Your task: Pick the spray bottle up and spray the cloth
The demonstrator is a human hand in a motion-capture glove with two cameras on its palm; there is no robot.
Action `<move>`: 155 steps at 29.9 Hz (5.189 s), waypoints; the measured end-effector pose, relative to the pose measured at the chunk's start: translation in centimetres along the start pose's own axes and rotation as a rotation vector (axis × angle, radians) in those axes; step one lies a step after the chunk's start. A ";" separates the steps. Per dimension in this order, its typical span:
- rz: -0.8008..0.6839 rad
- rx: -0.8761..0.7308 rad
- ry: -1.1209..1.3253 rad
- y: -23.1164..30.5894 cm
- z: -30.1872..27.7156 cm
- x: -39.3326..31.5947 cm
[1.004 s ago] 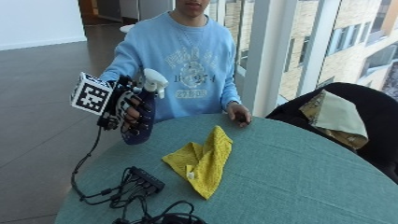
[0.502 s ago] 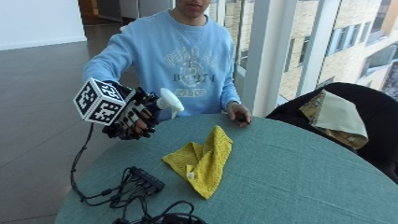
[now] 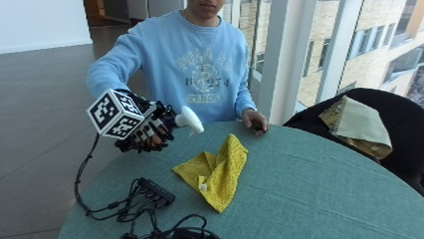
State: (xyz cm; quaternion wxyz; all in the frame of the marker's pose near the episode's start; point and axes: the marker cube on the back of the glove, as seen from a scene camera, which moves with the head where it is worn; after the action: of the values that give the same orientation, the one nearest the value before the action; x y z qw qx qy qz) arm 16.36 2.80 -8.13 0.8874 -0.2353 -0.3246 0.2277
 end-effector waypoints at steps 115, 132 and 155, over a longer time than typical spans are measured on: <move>-0.927 0.330 -0.345 -22.3 23.5 -34.5; -0.867 0.314 -0.277 -21.9 23.4 -33.5; -0.530 0.577 0.465 1.6 11.5 -11.0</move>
State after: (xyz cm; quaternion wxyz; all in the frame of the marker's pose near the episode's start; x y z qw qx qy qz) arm 0.53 1.02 -6.36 0.9936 0.0679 -0.0892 0.0152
